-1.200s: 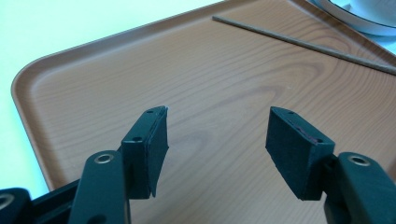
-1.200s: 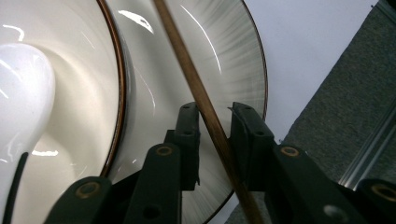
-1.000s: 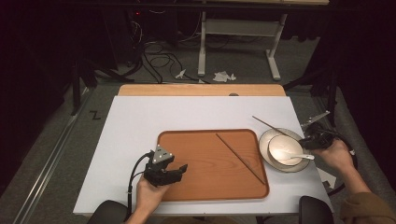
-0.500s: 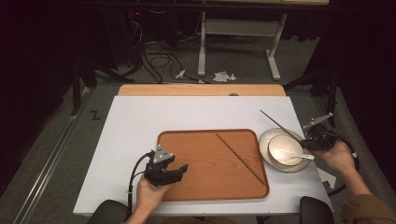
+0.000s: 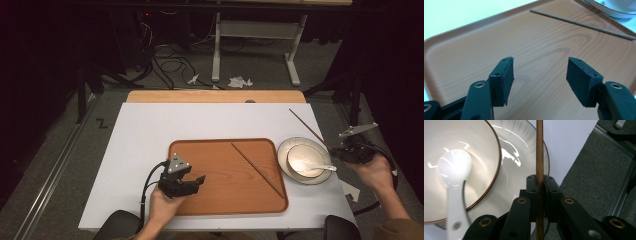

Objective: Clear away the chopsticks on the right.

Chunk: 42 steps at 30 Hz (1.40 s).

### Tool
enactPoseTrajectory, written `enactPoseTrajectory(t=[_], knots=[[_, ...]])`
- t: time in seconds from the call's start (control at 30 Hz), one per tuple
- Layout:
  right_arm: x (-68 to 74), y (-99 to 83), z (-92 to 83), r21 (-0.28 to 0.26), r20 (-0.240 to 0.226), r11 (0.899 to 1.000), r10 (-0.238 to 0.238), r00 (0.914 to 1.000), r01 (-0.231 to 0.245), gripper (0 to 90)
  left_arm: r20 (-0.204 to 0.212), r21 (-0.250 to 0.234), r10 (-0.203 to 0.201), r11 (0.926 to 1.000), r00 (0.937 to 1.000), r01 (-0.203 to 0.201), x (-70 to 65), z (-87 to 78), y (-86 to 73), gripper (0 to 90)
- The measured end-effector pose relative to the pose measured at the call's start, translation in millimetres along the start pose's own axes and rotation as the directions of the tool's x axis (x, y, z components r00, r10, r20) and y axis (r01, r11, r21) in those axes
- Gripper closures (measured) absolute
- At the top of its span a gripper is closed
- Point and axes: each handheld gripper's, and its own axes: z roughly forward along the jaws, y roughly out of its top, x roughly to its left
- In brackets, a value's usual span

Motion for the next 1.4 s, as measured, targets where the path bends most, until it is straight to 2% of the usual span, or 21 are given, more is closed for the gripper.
enactPoseTrajectory(t=[0.13,0.23,0.33,0.43,0.53,0.6,0.73,0.83,0.97,1.07,1.13,1.17,1.27,1.3,1.4], knots=[[10.7,-3.3,-21.5,-0.046,0.017,0.999,0.004,0.9999,-0.003,84.7,0.012,0.004,0.009,1.0,0.9999,-0.009,-1.8,3.7,2.3,38.8],[28.0,-4.5,-38.7,-0.064,0.014,0.998,-0.017,0.9998,0.018,84.7,0.023,0.005,0.019,0.9998,0.9996,-0.02,-3.6,6.5,4.2,38.8],[54.0,-5.1,-53.9,-0.082,0.01,0.996,-0.046,0.9989,0.047,84.7,0.032,0.004,0.029,0.9996,0.9991,-0.029,-5.0,9.5,6.4,38.8],[85.9,-4.6,-65.3,-0.088,-0.01,0.991,-0.105,0.9945,0.103,84.7,0.044,0.002,0.037,0.9993,0.9983,-0.038,-7.1,12.2,8.6,38.8],[111.0,-3.1,-69.4,-0.078,-0.031,0.985,-0.155,0.9874,0.153,84.7,0.057,0.002,0.05,0.9988,0.9971,-0.05,-8.7,14.5,11.2,38.8],[125.7,-2.0,-68.9,-0.072,-0.054,0.983,-0.171,0.9837,0.167,84.7,0.067,0.0,0.055,0.9985,0.9962,-0.055,-9.8,16.0,12.7,38.8],[145.9,1.7,-62.3,-0.059,-0.077,0.984,-0.175,0.9815,0.171,84.6,0.082,0.002,0.067,0.9977,0.9944,-0.067,-11.8,19.5,15.1,38.8],[160.6,5.6,-49.9,-0.035,-0.11,0.983,-0.184,0.9768,0.181,84.6,0.09,-0.001,0.075,0.9972,0.9931,-0.075,-13.3,20.9,16.8,38.8],[184.2,13.2,-21.1,0.026,-0.158,0.984,-0.171,0.9726,0.177,84.4,0.095,-0.001,0.081,0.9967,0.9922,-0.081,-14.3,21.4,17.6,38.8],[197.5,19.6,1.7,0.069,-0.179,0.98,-0.171,0.9689,0.186,84.5,0.096,-0.004,0.077,0.997,0.9924,-0.077,-14.4,20.9,17.5,38.8],[203.1,23.3,15.2,0.09,-0.181,0.98,-0.158,0.9707,0.176,84.5,0.094,-0.004,0.079,0.9969,0.9925,-0.079,-14.1,20.3,17.4,38.8],[205.0,24.4,21.8,0.086,-0.199,0.983,-0.142,0.9696,0.162,84.4,0.093,-0.005,0.079,0.9969,0.9925,-0.079,-14.1,20.0,17.4,38.8],[208.1,27.3,35.3,0.104,-0.197,0.984,-0.119,0.9731,0.142,84.4,0.091,-0.003,0.08,0.9968,0.9927,-0.08,-14.5,19.8,17.1,38.8],[209.1,27.8,38.3,0.111,-0.203,0.984,-0.112,0.9728,0.136,84.2,0.09,-0.003,0.081,0.9967,0.9926,-0.082,-14.7,19.8,17.0,38.8],[210.7,28.1,41.7,0.118,-0.182,0.985,-0.105,0.9776,0.128,83.8,0.087,0.002,0.085,0.9964,0.9926,-0.085,-15.2,20.1,16.5,38.8]])
